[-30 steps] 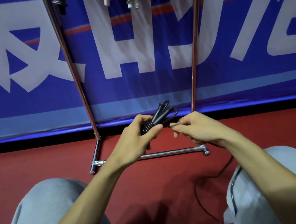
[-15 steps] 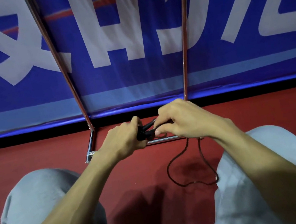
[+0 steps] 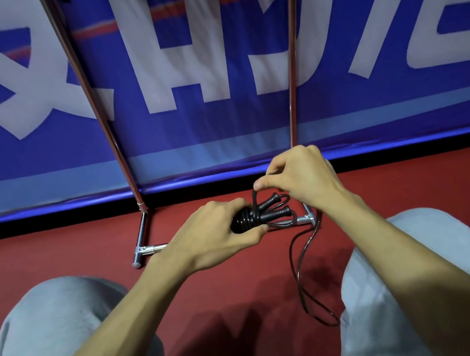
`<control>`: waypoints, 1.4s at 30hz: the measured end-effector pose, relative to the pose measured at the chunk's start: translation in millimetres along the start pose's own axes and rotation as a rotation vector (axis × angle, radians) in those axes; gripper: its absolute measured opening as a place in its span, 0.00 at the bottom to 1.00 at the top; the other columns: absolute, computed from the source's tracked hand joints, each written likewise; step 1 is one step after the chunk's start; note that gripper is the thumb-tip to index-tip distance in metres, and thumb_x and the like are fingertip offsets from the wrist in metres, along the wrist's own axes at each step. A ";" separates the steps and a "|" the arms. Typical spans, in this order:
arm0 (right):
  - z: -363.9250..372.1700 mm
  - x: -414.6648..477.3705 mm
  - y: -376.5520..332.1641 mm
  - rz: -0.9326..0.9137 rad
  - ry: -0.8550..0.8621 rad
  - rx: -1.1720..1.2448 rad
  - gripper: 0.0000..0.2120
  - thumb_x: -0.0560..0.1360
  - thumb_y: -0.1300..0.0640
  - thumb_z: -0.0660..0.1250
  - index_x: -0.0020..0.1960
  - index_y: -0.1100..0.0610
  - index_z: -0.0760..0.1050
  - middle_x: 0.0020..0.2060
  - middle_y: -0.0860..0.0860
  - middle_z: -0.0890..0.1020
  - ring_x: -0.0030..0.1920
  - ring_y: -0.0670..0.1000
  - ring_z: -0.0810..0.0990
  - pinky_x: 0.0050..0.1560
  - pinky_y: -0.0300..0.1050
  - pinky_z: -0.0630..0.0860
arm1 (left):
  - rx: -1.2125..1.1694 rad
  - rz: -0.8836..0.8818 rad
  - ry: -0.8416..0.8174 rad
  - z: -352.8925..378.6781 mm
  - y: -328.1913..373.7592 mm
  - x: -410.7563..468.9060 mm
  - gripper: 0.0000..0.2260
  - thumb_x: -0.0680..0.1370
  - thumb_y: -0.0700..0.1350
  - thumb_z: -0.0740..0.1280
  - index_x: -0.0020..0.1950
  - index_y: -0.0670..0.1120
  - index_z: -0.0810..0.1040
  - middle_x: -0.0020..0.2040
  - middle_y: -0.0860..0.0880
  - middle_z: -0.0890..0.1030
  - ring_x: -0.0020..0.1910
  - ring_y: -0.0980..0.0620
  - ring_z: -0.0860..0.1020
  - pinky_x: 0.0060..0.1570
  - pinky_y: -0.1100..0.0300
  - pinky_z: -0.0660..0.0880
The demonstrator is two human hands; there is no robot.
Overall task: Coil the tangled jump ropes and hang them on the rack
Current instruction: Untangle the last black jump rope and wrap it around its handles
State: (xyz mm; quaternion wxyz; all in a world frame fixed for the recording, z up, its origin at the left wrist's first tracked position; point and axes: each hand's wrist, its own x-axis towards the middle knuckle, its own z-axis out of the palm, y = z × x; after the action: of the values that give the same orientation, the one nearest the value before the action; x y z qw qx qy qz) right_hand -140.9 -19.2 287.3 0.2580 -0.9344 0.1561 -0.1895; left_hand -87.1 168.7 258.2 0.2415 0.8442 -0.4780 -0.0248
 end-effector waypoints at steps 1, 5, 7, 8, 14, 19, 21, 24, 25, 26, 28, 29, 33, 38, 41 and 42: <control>1.0 0.9 1.2 0.009 -0.020 0.009 0.16 0.62 0.36 0.74 0.35 0.49 0.82 0.28 0.47 0.80 0.37 0.49 0.78 0.36 0.44 0.69 | -0.039 0.002 0.013 -3.3 0.5 -0.6 0.14 0.68 0.66 0.60 0.39 0.56 0.70 0.29 0.53 0.71 0.30 0.54 0.70 0.31 0.60 0.64; 9.9 3.2 2.6 -0.004 -0.110 0.128 0.07 0.67 0.41 0.71 0.37 0.43 0.82 0.34 0.47 0.84 0.41 0.49 0.82 0.46 0.51 0.78 | -0.153 -0.008 0.061 -10.5 1.4 -3.0 0.09 0.71 0.57 0.65 0.45 0.55 0.72 0.28 0.53 0.71 0.28 0.55 0.68 0.29 0.62 0.63; 10.7 3.7 2.5 -0.029 -0.112 0.126 0.05 0.71 0.48 0.68 0.40 0.46 0.82 0.34 0.48 0.84 0.41 0.51 0.81 0.47 0.53 0.78 | -0.252 -0.038 0.123 -10.4 0.1 -3.8 0.10 0.73 0.53 0.68 0.52 0.54 0.72 0.30 0.53 0.74 0.28 0.56 0.69 0.30 0.61 0.65; 10.4 4.0 2.5 -0.050 -0.112 0.108 0.06 0.72 0.53 0.66 0.41 0.49 0.81 0.33 0.49 0.83 0.40 0.51 0.79 0.45 0.52 0.77 | -0.310 -0.048 0.157 -10.5 -0.4 -3.6 0.12 0.74 0.51 0.68 0.56 0.54 0.71 0.32 0.53 0.77 0.28 0.56 0.70 0.31 0.61 0.67; 5.4 -3.4 -5.1 -0.141 -0.251 0.058 0.12 0.77 0.56 0.63 0.35 0.49 0.76 0.32 0.52 0.79 0.32 0.48 0.72 0.36 0.47 0.70 | -0.398 -0.056 0.245 -16.1 -2.5 -1.2 0.14 0.73 0.57 0.61 0.58 0.61 0.73 0.38 0.49 0.79 0.35 0.49 0.75 0.41 0.50 0.74; 2.2 -13.0 -8.8 -0.244 -0.417 0.000 0.15 0.80 0.50 0.60 0.34 0.45 0.71 0.25 0.37 0.76 0.27 0.43 0.71 0.33 0.37 0.67 | -0.275 -0.112 0.249 -11.4 -9.3 1.9 0.07 0.73 0.58 0.62 0.49 0.59 0.71 0.31 0.56 0.74 0.29 0.55 0.70 0.33 0.55 0.68; 1.9 -12.5 -9.5 -0.260 -0.417 0.002 0.14 0.80 0.51 0.61 0.35 0.44 0.69 0.24 0.40 0.74 0.27 0.44 0.71 0.33 0.38 0.67 | -0.178 -0.135 0.266 -11.0 -11.2 4.0 0.09 0.73 0.58 0.63 0.51 0.59 0.70 0.32 0.59 0.74 0.31 0.56 0.71 0.35 0.56 0.66; 0.9 -11.7 -10.5 -0.284 -0.442 -0.007 0.06 0.79 0.50 0.61 0.44 0.48 0.73 0.29 0.47 0.74 0.30 0.50 0.74 0.38 0.49 0.74 | -0.048 -0.143 0.271 -11.0 -12.4 5.4 0.13 0.74 0.54 0.66 0.55 0.57 0.67 0.40 0.59 0.77 0.39 0.54 0.75 0.39 0.56 0.67; 0.4 -12.2 -10.3 -0.285 -0.457 -0.016 0.05 0.79 0.50 0.61 0.47 0.50 0.73 0.29 0.50 0.73 0.29 0.51 0.74 0.37 0.50 0.74 | -0.025 -0.141 0.269 -10.7 -13.2 5.8 0.14 0.74 0.54 0.67 0.55 0.57 0.66 0.43 0.59 0.77 0.41 0.52 0.76 0.39 0.55 0.68; -0.2 -12.9 -9.9 -0.285 -0.476 -0.017 0.04 0.79 0.51 0.62 0.48 0.50 0.73 0.29 0.51 0.72 0.29 0.51 0.73 0.35 0.49 0.74 | -0.011 -0.141 0.272 -10.3 -15.0 6.4 0.15 0.74 0.56 0.68 0.55 0.57 0.66 0.44 0.59 0.77 0.42 0.51 0.75 0.39 0.55 0.68; -2.8 -14.9 -9.8 -0.280 -0.510 -0.016 0.05 0.79 0.52 0.62 0.47 0.49 0.76 0.27 0.48 0.71 0.28 0.48 0.72 0.35 0.43 0.71 | -0.035 -0.170 0.296 -10.7 -22.5 8.9 0.17 0.73 0.59 0.69 0.55 0.57 0.67 0.45 0.59 0.76 0.44 0.51 0.75 0.41 0.54 0.70; -4.2 -15.5 -10.3 -0.281 -0.519 -0.019 0.08 0.80 0.52 0.61 0.47 0.51 0.78 0.26 0.47 0.71 0.27 0.44 0.71 0.34 0.39 0.68 | -0.071 -0.195 0.312 -11.8 -27.5 10.8 0.18 0.72 0.60 0.70 0.56 0.57 0.68 0.46 0.58 0.77 0.45 0.51 0.76 0.43 0.52 0.72; -5.1 -22.3 -16.3 -0.394 -0.506 -0.059 0.10 0.80 0.51 0.60 0.45 0.53 0.77 0.29 0.49 0.75 0.31 0.45 0.74 0.38 0.43 0.72 | -0.031 -0.242 0.262 -11.4 -33.9 13.1 0.18 0.73 0.59 0.70 0.59 0.56 0.69 0.51 0.54 0.77 0.50 0.49 0.77 0.48 0.49 0.74; 0.3 -29.1 -18.9 -0.678 -0.287 -0.333 0.11 0.80 0.46 0.59 0.51 0.51 0.77 0.40 0.50 0.80 0.46 0.56 0.79 0.39 0.48 0.69 | 0.391 -0.180 0.115 -6.9 -21.5 10.0 0.18 0.75 0.59 0.65 0.59 0.52 0.67 0.48 0.52 0.72 0.44 0.45 0.78 0.34 0.56 0.65; -2.5 -25.6 -17.5 -0.746 -0.060 -0.261 0.15 0.75 0.45 0.59 0.45 0.51 0.81 0.37 0.46 0.83 0.39 0.53 0.82 0.31 0.42 0.68 | 0.407 -0.104 0.060 -5.3 -13.2 8.3 0.22 0.72 0.68 0.64 0.55 0.54 0.68 0.46 0.53 0.72 0.41 0.46 0.77 0.34 0.57 0.64; -2.9 -23.6 -14.9 -0.741 0.008 -0.221 0.15 0.73 0.45 0.59 0.44 0.51 0.81 0.35 0.46 0.83 0.37 0.52 0.82 0.29 0.41 0.68 | 0.398 -0.084 0.049 -4.4 -10.3 7.6 0.24 0.70 0.71 0.62 0.54 0.55 0.68 0.44 0.54 0.71 0.40 0.47 0.77 0.34 0.57 0.65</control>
State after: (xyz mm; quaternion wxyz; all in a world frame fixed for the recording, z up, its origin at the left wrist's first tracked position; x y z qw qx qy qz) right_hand -160.0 1.0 291.2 0.0690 -0.9489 -0.1717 -0.2557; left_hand -73.6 168.5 259.1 0.0800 0.8947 -0.4321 0.0806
